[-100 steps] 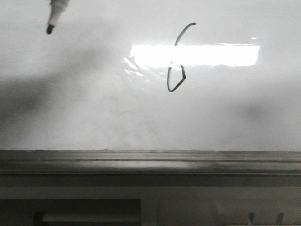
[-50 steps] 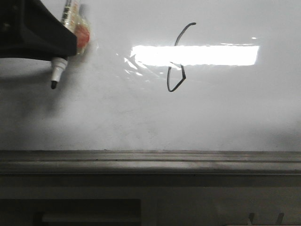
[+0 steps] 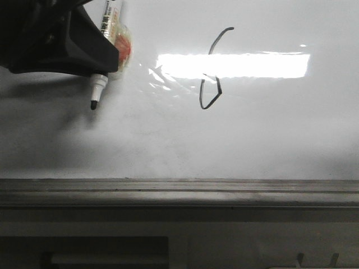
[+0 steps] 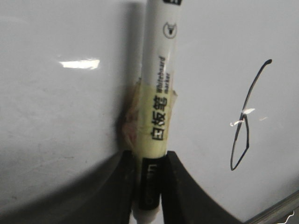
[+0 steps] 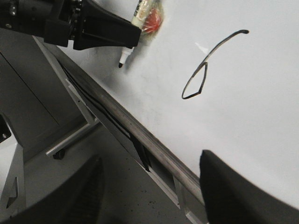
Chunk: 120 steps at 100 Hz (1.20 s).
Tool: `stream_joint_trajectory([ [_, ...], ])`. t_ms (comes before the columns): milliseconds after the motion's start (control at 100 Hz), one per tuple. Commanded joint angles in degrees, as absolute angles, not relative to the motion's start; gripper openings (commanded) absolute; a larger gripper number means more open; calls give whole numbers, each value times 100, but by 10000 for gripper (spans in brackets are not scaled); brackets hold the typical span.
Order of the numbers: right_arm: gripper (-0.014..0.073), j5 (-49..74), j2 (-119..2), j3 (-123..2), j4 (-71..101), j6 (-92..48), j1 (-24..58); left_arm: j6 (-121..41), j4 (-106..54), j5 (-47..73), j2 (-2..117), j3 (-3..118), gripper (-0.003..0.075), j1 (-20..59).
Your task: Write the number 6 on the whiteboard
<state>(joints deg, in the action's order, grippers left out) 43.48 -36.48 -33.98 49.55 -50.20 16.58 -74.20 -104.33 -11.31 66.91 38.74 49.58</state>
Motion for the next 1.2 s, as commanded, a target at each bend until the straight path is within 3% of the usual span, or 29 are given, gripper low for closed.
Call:
stream_joint_trajectory([
  [0, 393, 4106, -3638, -3536, 5228, -5008, 1622, -7382, -10308, -1252, 6662, 4046, 28, 4962],
  [90, 393, 4096, -3638, -3536, 5228, -5008, 1622, -7382, -10308, -1240, 6662, 4046, 134, 4962],
  [260, 393, 4021, -3638, -3536, 5232, -5008, 1622, -7382, -10299, -1240, 6662, 4046, 501, 4962],
  [330, 393, 3992, -3638, -3536, 5243, -5008, 1622, -7453, -10299, -1240, 6619, 4046, 592, 4962],
  [760, 381, 4031, -3350, -3842, 5303, -4896, 1622, -8928, -10299, -1297, 4643, 3652, 607, 4972],
  [840, 320, 3974, -3269, -3854, 5532, -4874, 1622, -8967, -10299, -1297, 4180, 3511, 582, 4972],
  [900, 223, 3944, -3213, -3854, 5685, -4874, 1622, -8967, -10299, -1266, 3844, 3392, 527, 4972],
  [950, 112, 3890, -3140, -3844, 5712, -4874, 1622, -8995, -10299, -1170, 3601, 3277, 445, 4972],
  [1020, -70, 3698, -2941, -3801, 5685, -4889, 1622, -9127, -10299, -1019, 3277, 3058, 269, 4972],
  [1110, -43, 3328, -2490, -3637, 5628, -4901, 1622, -9213, -10287, -750, 2858, 2691, -16, 4972],
  [1190, -45, 3112, -1939, -3362, 5390, -4922, 1622, -9242, -10238, -498, 2484, 2346, -20, 4972],
])
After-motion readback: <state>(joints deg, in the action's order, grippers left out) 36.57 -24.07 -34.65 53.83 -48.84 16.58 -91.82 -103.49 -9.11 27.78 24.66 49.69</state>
